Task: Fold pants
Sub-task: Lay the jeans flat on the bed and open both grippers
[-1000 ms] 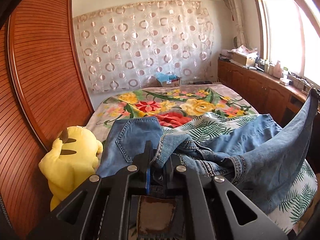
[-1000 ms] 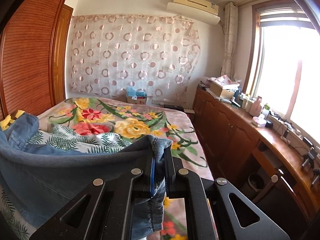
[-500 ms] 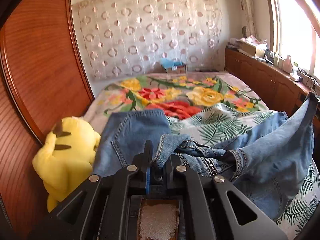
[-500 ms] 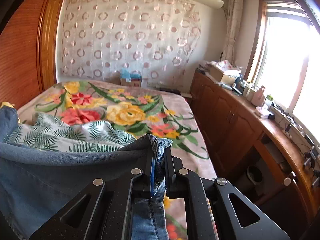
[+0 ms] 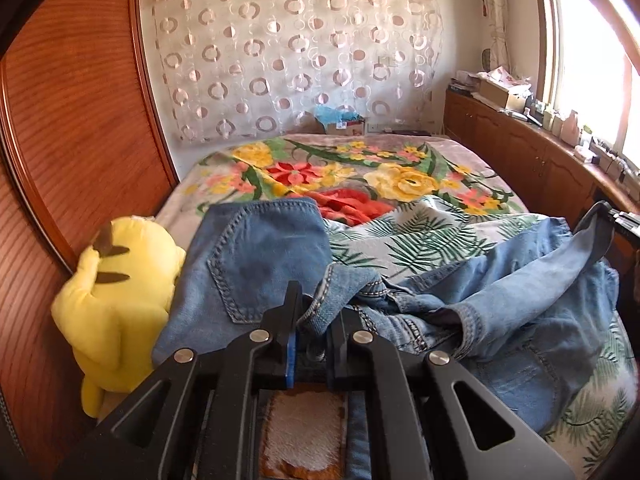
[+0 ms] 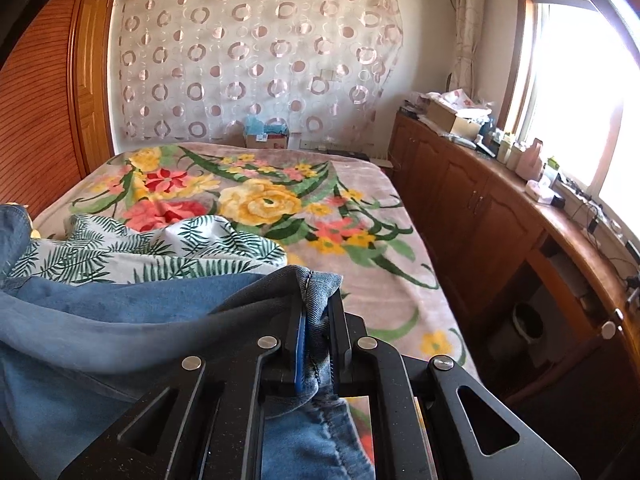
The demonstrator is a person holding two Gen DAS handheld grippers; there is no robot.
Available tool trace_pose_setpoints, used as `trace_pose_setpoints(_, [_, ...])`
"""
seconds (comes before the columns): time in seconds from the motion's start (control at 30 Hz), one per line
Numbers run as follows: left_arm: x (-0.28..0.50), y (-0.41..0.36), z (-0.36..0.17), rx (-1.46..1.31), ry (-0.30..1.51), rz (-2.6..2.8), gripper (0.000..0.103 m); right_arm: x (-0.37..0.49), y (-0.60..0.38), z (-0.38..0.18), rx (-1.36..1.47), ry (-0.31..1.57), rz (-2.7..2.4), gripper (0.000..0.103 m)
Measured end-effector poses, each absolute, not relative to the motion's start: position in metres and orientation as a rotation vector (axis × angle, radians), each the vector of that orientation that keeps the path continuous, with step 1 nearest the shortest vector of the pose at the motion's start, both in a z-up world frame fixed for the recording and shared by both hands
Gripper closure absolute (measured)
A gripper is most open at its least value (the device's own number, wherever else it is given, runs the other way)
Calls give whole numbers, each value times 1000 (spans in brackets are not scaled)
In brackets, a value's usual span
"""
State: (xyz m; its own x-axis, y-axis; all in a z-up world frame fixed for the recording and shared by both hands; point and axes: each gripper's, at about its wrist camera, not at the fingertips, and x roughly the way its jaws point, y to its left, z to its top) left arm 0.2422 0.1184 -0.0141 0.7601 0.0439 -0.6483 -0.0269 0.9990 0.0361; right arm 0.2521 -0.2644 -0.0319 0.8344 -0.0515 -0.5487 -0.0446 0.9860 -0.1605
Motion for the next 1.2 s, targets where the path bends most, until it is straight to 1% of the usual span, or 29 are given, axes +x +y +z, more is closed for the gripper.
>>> trace_pose_setpoints(0.07, [241,117,-12,14,710,37,88,250,-263,-34,-176,583,-13,76])
trace_pose_setpoints(0.1, [240,117,-11,10,710,33,86,248,-263,-31,-177,578,-15,74])
trace_pose_setpoints(0.13, [238,117,-10,9,710,31,83,244,-263,-28,-170,573,-8,69])
trace_pose_setpoints(0.17, [234,116,-9,8,708,28,79,240,-263,-28,-160,569,-2,62])
trace_pose_setpoints(0.2, [233,116,-8,10,707,23,76,236,-264,-26,-152,565,-1,59])
trace_pose_setpoints(0.23, [230,115,-8,14,705,23,69,231,-264,-23,-147,561,-1,55])
trace_pose_setpoints(0.27, [229,115,-8,20,703,23,60,227,-264,-25,-145,553,0,53])
trace_pose_setpoints(0.33, [223,114,-8,37,696,13,56,216,-262,-23,-152,537,13,50])
trace_pose_setpoints(0.4, [216,113,-9,46,690,7,48,204,-258,-24,-153,534,31,50])
trace_pose_setpoints(0.47, [212,114,-9,40,680,-13,21,191,-254,-26,-136,533,79,49])
trace_pose_setpoints(0.67, [189,109,-14,46,661,-44,20,164,-232,-39,-148,565,225,49])
trace_pose_setpoints(0.83, [172,105,-30,52,680,-64,20,157,-210,-53,-156,608,355,49])
trace_pose_setpoints(1.0, [162,104,-51,51,710,-66,20,168,-179,-67,-214,644,450,49])
trace_pose_setpoints(1.2, [158,104,-70,52,743,-69,20,199,-157,-68,-333,641,519,49])
